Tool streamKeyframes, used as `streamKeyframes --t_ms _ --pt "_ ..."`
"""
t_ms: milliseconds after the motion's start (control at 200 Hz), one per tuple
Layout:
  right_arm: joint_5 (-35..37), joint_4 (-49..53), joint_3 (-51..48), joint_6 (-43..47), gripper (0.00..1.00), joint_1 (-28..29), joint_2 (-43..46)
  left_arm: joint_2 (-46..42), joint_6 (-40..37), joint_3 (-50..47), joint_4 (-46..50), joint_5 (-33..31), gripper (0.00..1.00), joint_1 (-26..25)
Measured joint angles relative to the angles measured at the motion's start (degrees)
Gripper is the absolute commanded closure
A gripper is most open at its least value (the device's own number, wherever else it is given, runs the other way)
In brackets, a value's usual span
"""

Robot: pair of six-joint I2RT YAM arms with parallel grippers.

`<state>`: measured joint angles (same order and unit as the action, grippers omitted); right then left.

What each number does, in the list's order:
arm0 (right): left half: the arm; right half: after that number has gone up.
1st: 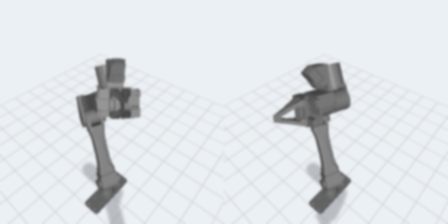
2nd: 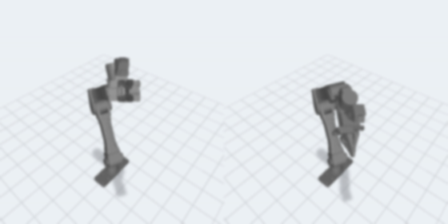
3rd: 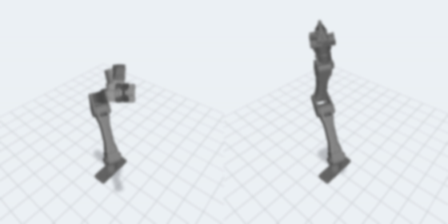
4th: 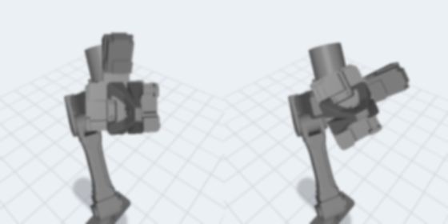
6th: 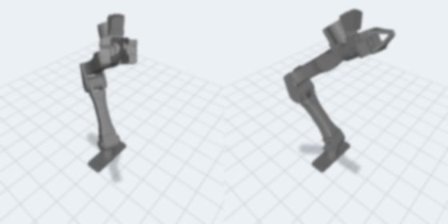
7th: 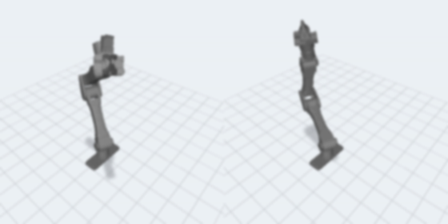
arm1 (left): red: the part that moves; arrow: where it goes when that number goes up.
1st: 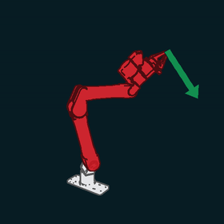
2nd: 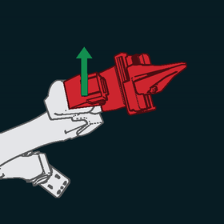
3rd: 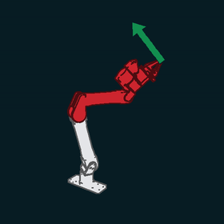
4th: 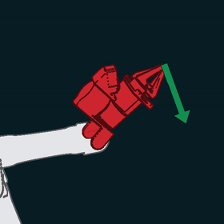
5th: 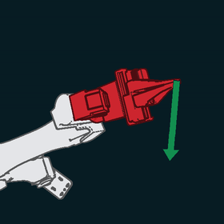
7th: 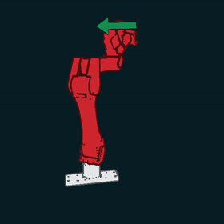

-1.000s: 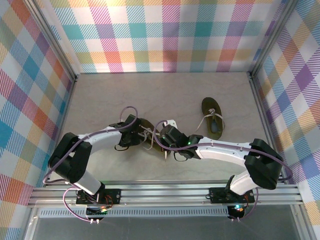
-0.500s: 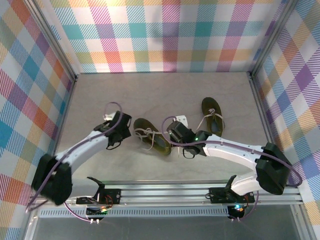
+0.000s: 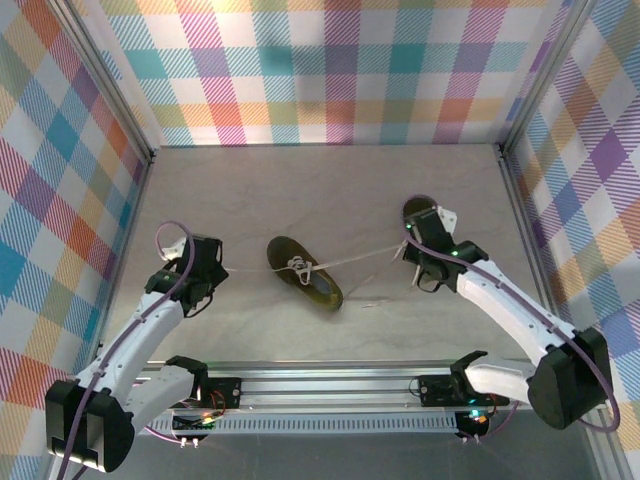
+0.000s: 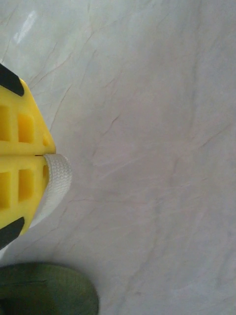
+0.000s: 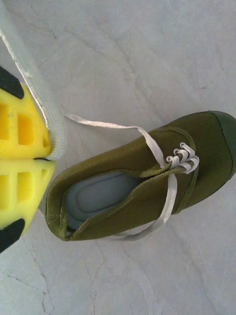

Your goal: Tie the shoes

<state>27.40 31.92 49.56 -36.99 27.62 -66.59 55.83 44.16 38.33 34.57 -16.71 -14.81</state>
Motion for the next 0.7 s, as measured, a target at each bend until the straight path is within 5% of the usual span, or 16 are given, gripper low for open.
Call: streamKeyframes --t_ms 145,275,400,700 --pt "-14.45 -7.1 -2.91 3.67 1.0 1.22 -2.45 5.51 0.26 -1.86 -5.9 5.66 1.0 -5.27" --pt "-21.77 -11.93 -2.97 6.38 1.0 8.33 -9.75 16.02 1.46 -0.9 -11.34 7.69 1.0 -12.74" --pt "-24.2 -13.53 -2.95 6.6 1.0 13.16 -13.38 24.72 2.51 1.42 -15.76 8.72 1.0 -16.02" --pt "-23.56 -15.58 -2.97 4.85 1.0 13.22 -13.97 41.97 2.67 14.95 -23.21 10.49 1.0 -19.52"
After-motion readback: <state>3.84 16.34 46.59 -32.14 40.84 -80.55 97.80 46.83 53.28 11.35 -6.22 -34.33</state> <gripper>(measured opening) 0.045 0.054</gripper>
